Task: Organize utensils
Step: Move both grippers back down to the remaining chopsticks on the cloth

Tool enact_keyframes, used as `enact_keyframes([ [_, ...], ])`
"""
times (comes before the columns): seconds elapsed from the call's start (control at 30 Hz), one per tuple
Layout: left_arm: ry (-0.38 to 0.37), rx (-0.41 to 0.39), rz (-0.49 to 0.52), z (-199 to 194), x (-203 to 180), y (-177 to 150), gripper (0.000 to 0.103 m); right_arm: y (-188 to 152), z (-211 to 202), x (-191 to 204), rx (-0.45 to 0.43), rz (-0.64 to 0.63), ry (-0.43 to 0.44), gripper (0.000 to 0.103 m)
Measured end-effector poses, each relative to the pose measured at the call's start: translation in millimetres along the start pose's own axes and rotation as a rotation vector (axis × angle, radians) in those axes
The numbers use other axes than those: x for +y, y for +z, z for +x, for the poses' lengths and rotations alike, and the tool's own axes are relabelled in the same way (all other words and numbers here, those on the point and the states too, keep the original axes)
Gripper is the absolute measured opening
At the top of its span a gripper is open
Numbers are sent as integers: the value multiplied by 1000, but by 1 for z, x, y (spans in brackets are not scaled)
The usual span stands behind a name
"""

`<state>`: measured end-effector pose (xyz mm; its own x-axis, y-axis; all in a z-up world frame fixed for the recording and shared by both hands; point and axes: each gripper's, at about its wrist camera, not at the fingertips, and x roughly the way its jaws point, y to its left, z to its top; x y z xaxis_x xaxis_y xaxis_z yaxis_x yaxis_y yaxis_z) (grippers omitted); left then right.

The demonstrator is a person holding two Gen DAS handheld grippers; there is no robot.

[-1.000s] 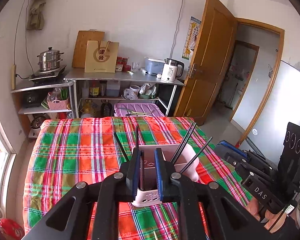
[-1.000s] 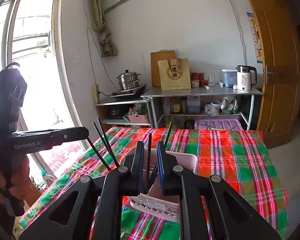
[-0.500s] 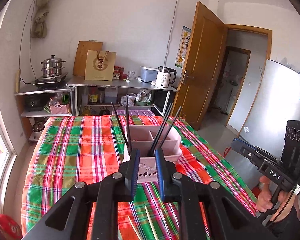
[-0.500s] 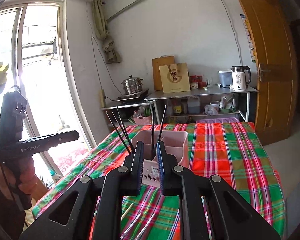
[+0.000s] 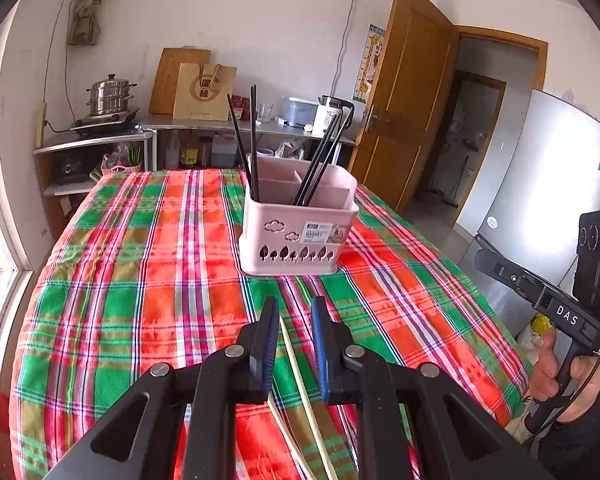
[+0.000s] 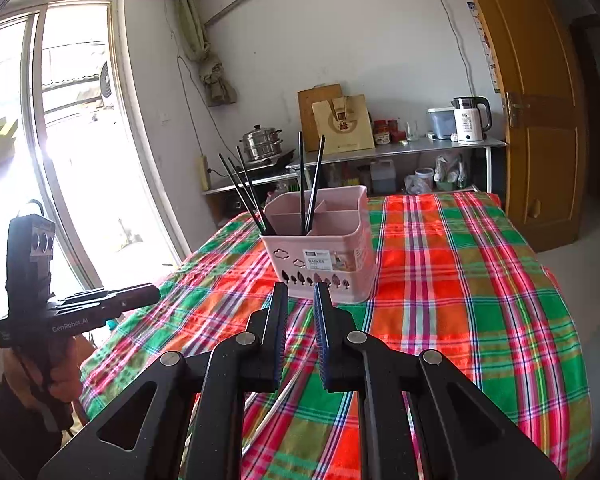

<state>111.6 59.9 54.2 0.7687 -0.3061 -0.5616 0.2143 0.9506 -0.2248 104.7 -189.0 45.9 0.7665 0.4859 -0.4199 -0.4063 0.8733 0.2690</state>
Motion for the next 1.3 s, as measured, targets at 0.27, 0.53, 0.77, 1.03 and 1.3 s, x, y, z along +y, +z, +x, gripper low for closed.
enact_keyframes([
  [0.27, -16, 68, -11, 20, -1, -19, 16, -13, 15, 0, 69, 15, 6, 13],
  [0.53, -20, 143, -5, 48, -6, -28, 16, -28, 41, -2, 162, 34, -8, 13],
  [0.77, -4, 159, -39, 54, 6, -32, 16, -57, 84, 5, 318, 51, -7, 13],
  [1.03, -20, 170, -52, 57, 11, -33, 16, -76, 121, 12, 432, 51, -46, 13],
  [1.3, -38, 205, -67, 70, 6, -33, 16, -75, 116, 1, 461, -6, -69, 10],
])
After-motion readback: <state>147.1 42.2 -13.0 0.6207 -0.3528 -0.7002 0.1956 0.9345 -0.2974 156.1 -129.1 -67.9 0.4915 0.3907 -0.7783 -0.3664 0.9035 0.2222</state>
